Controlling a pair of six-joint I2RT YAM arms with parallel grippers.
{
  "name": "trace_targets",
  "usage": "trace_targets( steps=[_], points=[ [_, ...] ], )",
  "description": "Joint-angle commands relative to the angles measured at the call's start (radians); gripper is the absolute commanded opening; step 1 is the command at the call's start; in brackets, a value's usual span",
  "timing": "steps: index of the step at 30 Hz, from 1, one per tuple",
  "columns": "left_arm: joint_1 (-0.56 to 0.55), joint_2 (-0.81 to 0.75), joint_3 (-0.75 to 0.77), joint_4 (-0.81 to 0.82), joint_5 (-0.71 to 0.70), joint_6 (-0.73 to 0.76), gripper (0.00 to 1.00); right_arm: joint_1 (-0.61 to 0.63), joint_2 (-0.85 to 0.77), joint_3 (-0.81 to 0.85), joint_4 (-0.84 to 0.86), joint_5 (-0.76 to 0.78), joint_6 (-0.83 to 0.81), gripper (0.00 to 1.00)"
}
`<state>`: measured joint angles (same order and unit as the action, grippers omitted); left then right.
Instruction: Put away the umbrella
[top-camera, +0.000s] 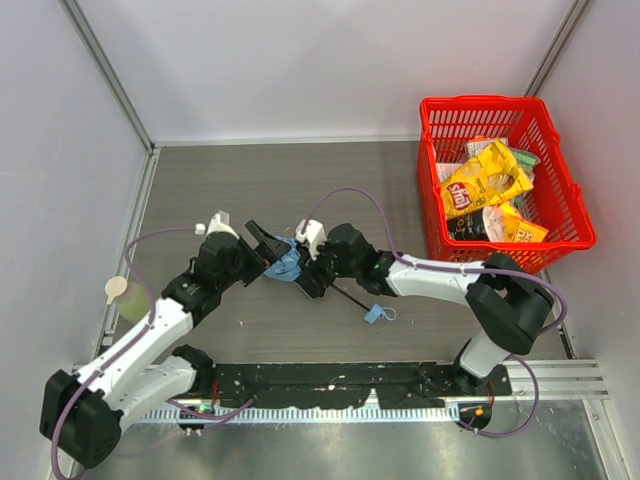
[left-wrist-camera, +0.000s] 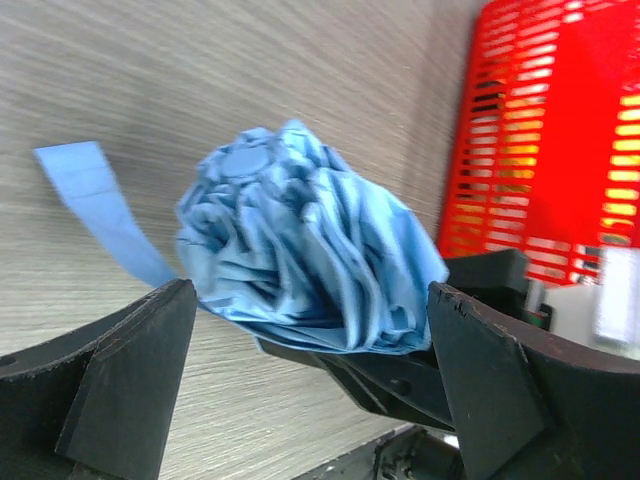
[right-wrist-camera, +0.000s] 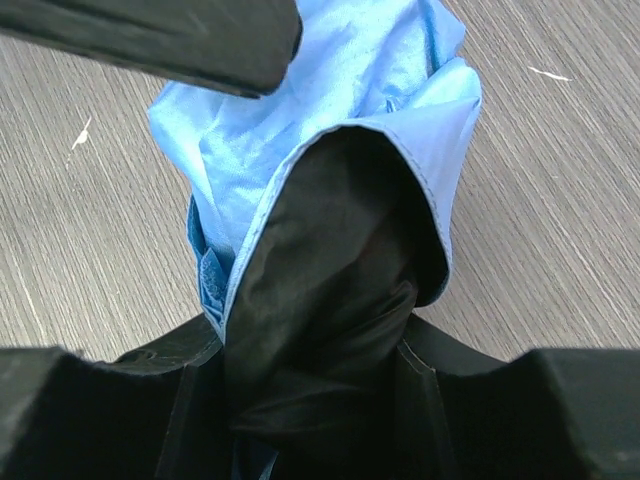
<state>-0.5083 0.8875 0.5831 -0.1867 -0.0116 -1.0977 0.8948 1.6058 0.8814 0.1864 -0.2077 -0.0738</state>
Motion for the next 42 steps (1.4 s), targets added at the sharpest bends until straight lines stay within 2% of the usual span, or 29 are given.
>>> trace_targets(
  steps=[1,5,9,16,19,33,34,35,36,37,42],
  points=[
    [0.004,0.005,0.012,-0.027,-0.1,-0.033,1.0,0.001,-0.02,0.007,0.085,-0.024,0.011,0.01],
    [0.004,-0.013,-0.084,0.08,-0.111,-0.134,1.0,-0.003,-0.021,0.005,0.094,-0.025,0.025,0.01],
    [0.005,0.051,-0.169,0.306,-0.047,-0.223,1.0,-0.002,-0.018,0.016,0.097,-0.042,0.035,0.01],
    [0.004,0.145,-0.206,0.558,-0.01,-0.216,1.0,-0.002,0.0,0.044,0.087,-0.075,0.043,0.01],
    [-0.001,0.134,-0.226,0.602,-0.042,-0.205,1.0,-0.002,0.003,0.044,0.088,-0.085,0.045,0.01],
    [-0.03,0.295,-0.163,0.664,0.041,-0.206,0.98,0.012,0.014,0.09,0.033,-0.101,0.002,0.01],
    [-0.03,0.3,-0.164,0.674,0.045,-0.205,0.94,0.012,0.014,0.091,0.033,-0.099,-0.001,0.01],
    [-0.032,0.307,-0.169,0.69,0.053,-0.205,0.84,0.013,0.014,0.091,0.03,-0.096,-0.006,0.01],
    [-0.033,0.311,-0.175,0.704,0.061,-0.208,0.66,0.016,0.014,0.093,0.03,-0.094,-0.009,0.01],
    [-0.033,0.317,-0.177,0.707,0.062,-0.211,0.53,0.019,0.016,0.094,0.028,-0.088,-0.014,0.01],
    [-0.032,0.323,-0.193,0.716,0.059,-0.22,0.1,0.027,0.023,0.088,0.025,-0.082,-0.015,0.01]
  ],
)
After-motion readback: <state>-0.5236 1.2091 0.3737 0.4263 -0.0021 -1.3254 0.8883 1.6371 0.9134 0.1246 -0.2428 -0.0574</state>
